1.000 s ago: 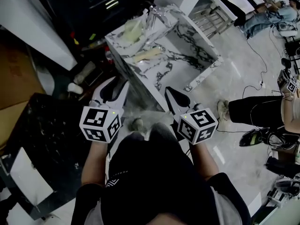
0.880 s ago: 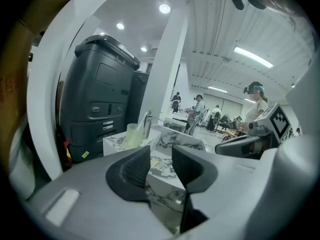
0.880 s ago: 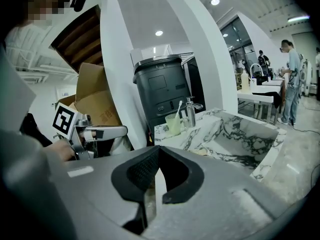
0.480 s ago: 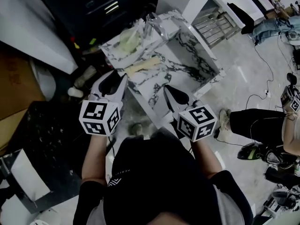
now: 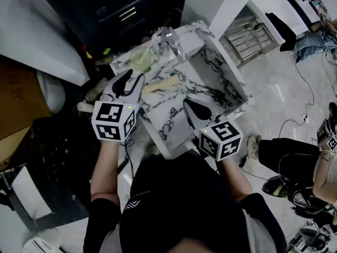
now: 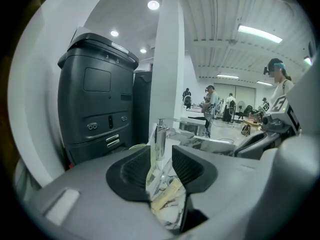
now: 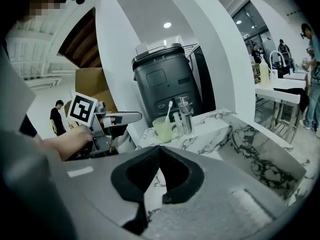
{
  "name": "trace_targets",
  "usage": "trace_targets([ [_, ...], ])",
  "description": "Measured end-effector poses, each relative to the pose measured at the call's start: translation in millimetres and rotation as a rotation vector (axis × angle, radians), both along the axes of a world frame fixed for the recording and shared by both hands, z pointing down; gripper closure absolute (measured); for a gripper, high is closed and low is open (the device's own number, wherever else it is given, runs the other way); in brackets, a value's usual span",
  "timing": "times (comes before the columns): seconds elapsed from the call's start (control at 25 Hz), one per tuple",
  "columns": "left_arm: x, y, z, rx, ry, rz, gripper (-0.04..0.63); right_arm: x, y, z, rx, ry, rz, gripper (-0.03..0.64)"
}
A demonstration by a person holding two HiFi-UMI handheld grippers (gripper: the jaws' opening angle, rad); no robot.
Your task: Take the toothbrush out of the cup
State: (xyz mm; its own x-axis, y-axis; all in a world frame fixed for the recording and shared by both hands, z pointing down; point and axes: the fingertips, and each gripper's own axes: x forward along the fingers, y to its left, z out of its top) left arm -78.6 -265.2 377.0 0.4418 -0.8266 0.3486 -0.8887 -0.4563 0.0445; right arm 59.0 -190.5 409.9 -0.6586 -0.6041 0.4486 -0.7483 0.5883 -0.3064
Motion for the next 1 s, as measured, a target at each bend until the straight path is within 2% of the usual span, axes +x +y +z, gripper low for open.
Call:
trace_targets([
  [0.44, 10, -58, 11, -0.039, -0.073, 0.004, 0.446, 12, -31, 11, -0.051, -0.007, -0.04, 0.614],
  [1.0, 20, -106, 35, -0.106, -0.206, 0.078, 0.449, 11, -49, 22, -0.083, -0.013, -0.051, 0.614],
])
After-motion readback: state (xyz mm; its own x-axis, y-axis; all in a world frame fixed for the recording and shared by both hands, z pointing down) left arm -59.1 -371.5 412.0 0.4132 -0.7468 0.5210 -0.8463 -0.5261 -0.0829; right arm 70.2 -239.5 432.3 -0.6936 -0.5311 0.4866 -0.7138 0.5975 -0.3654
